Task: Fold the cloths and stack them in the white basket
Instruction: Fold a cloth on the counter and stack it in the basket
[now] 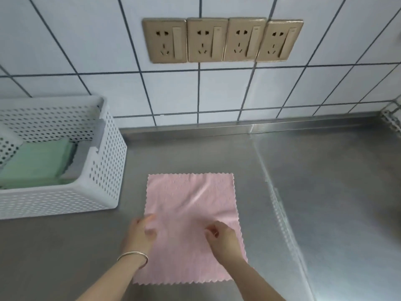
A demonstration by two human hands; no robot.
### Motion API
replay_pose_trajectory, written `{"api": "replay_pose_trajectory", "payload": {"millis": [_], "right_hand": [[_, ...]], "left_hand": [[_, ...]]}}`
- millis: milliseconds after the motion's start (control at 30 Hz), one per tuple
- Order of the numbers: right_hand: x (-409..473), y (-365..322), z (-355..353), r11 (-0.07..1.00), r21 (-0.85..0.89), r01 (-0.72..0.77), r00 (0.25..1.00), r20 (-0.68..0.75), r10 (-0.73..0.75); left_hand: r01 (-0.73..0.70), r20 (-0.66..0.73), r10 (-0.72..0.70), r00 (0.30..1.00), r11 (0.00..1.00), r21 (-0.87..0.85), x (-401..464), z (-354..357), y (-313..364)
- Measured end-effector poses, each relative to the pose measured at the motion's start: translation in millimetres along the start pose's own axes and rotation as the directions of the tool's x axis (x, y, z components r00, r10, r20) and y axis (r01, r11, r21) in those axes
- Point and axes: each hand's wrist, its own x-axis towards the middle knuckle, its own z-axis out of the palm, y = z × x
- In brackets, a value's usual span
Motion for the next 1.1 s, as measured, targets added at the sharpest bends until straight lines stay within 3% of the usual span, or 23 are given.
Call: {"api": "replay_pose_trajectory", "payload": {"millis": [133, 200, 300, 400, 600, 733, 933, 1100], "right_hand": [[24.9, 5.9, -21.1, 0.985, 0.021, -0.172, 0.939, -0.297, 0.17], [36.5, 5.7, -30.3, 0.969, -0.005, -0.246, 0.902, -0.368, 0.227], [51.4, 1.7, -34.3, 0.927, -0.124, -0.355, 0.888, -0.355, 0.293], [57.7, -4.9, -29.1, 0.902, -0.233, -0.363, 0.912, -0.289, 0.293], [62.8, -10.6, -22.8, 0.936, -0.146, -0.319, 0.904, -0.344, 0.255], [59.5, -7.4, -23.7, 0.922, -0.203, -0.33, 0.877, -0.428, 0.22], [64.7, -8.5, -26.9, 0.878, -0.301, -0.373, 0.875, -0.429, 0.224], [92.3, -20.0, -37.7, 0.903, -0.251, -0.348, 0.884, -0.408, 0.227]], "left_hand": [[0.062, -0.132, -0.063, 0.989, 0.998, -0.009, 14.3, -19.7, -20.9], [0.069, -0.191, -0.071, 0.979, 0.997, -0.016, 29.8, -24.0, -19.5], [0.014, -0.201, -0.029, 0.979, 0.997, -0.076, 55.6, -24.5, -7.2], [-0.008, -0.189, -0.004, 0.982, 0.998, -0.061, 74.4, -21.9, 12.6], [-0.014, -0.181, 0.021, 0.983, 0.999, 0.04, 94.6, -16.8, 25.4], [0.029, -0.288, -0.005, 0.958, 0.997, 0.077, 95.8, -15.2, 16.4], [0.04, -0.373, -0.01, 0.928, 0.997, 0.072, 101.6, -7.0, 15.0], [0.055, -0.352, -0.024, 0.936, 0.995, 0.078, 114.4, -8.8, 25.2]]}}
